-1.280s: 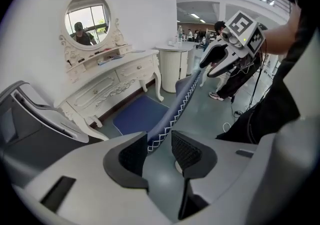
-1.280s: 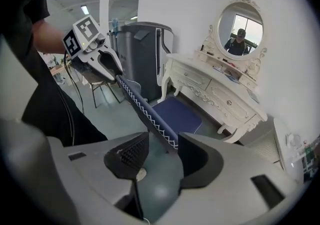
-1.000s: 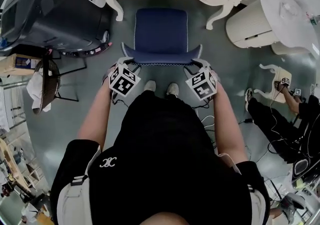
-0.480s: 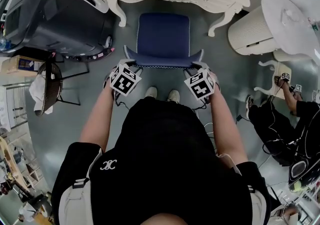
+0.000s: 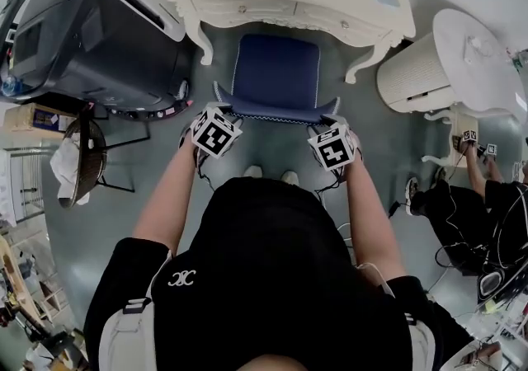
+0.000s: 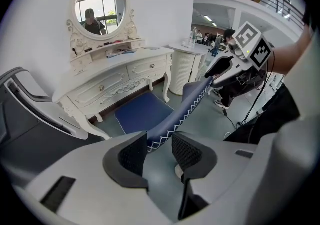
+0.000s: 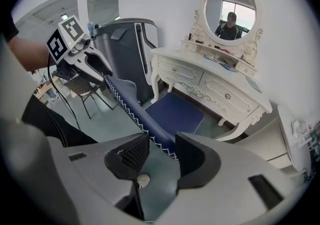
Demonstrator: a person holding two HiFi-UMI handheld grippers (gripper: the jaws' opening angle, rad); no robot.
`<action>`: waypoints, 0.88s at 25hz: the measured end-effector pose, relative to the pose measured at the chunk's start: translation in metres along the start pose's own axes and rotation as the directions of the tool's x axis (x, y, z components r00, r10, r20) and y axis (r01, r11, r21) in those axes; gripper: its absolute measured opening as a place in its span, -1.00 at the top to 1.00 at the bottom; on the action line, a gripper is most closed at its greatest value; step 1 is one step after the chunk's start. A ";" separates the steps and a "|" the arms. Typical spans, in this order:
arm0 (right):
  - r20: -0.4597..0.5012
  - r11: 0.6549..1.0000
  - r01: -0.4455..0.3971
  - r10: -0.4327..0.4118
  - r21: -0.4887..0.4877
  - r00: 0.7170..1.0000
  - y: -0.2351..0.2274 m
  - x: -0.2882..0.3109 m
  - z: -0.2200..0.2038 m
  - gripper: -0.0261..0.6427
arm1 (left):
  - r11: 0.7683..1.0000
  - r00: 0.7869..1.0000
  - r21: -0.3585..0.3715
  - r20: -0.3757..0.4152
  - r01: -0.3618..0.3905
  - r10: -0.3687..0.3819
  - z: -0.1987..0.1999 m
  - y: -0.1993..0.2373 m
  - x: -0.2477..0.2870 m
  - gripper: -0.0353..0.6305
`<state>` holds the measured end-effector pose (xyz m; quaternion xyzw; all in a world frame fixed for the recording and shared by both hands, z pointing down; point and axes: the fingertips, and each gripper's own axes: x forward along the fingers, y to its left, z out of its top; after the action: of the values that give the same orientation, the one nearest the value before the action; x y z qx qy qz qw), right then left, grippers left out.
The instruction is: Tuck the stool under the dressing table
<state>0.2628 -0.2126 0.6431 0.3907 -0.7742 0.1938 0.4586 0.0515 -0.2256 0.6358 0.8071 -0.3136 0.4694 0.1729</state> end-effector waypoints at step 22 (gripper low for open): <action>0.025 0.980 0.129 -0.134 0.150 0.991 -0.096 0.043 0.060 0.38 | 0.999 0.997 0.013 0.063 0.034 -0.034 0.091 0.078 0.051 0.41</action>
<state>0.2931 -0.3301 0.6446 0.4772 -0.7380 0.2135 0.4267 0.0766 -0.3536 0.6330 0.8279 -0.3024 0.4424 0.1659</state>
